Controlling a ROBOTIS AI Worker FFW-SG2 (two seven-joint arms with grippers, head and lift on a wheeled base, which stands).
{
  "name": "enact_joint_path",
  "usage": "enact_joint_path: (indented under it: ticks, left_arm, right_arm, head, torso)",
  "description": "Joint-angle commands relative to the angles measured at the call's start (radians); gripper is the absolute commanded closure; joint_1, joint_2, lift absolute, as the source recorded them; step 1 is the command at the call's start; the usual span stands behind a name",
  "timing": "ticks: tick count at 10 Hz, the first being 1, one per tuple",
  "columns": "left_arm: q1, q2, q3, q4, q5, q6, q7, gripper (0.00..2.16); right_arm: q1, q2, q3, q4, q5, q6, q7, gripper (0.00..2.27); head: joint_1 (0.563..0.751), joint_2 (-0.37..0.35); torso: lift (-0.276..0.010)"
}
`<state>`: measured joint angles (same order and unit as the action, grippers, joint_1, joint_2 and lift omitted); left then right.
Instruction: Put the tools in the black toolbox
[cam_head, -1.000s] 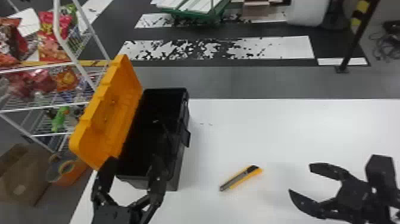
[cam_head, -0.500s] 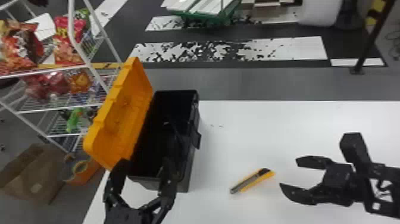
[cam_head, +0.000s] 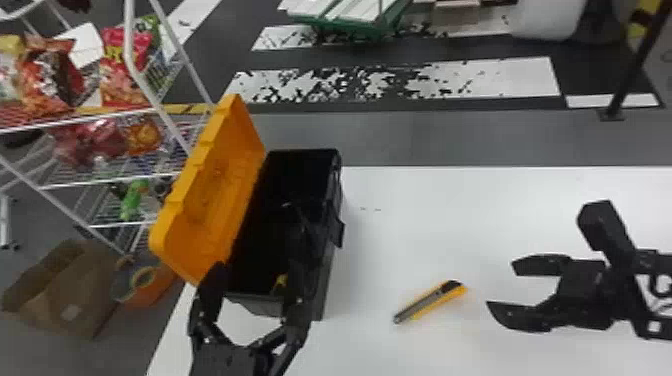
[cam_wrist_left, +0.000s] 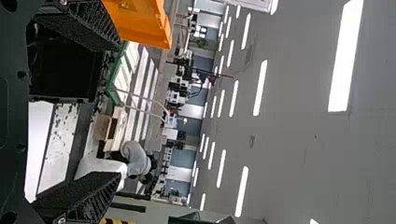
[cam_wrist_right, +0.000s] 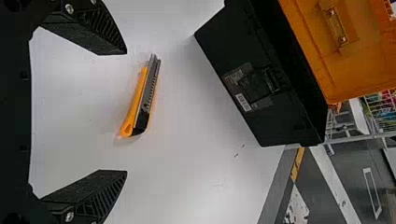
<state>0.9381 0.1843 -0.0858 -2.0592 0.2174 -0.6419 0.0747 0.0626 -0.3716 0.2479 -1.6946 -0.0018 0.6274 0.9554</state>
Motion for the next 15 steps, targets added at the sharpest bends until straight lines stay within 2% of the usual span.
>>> enact_joint_path:
  ticks: [1,2,3,4,8,15]
  left_arm:
    - [-0.021,0.001,-0.032,0.004,-0.036,0.0,0.016,0.04]
    - [-0.028,0.001,-0.057,0.004,-0.059,0.0,0.025,0.04]
    - [-0.025,0.001,-0.074,0.007,-0.081,-0.003,0.053,0.03]
    - [-0.024,0.006,-0.092,0.014,-0.089,-0.034,0.068,0.04]
    - [-0.01,0.006,-0.111,0.013,-0.11,-0.086,0.088,0.04]
    - [-0.022,0.012,-0.104,0.024,-0.099,-0.08,0.085,0.04]
  right_arm:
    - [-0.003,-0.027,0.01,-0.02,-0.003,0.074,0.0,0.1]
    - [-0.01,-0.038,0.014,-0.037,-0.004,0.114,0.005,0.1]
    - [-0.044,-0.049,0.045,-0.045,-0.004,0.154,0.016,0.1]
    - [-0.072,-0.061,0.073,-0.047,-0.006,0.191,0.019,0.1]
    - [-0.119,-0.055,0.156,-0.06,0.0,0.262,0.019,0.1]
    - [-0.257,0.092,0.347,0.099,0.08,0.277,-0.033,0.11]
  head:
    - [0.695,0.217]
    - [0.695,0.205]
    - [0.695,0.176]
    - [0.695,0.157]
    - [0.695,0.145]
    - [0.695,0.299]
  torso:
    - [-0.039]
    - [-0.039]
    - [-0.039]
    - [-0.039]
    - [-0.039]
    - [-0.039]
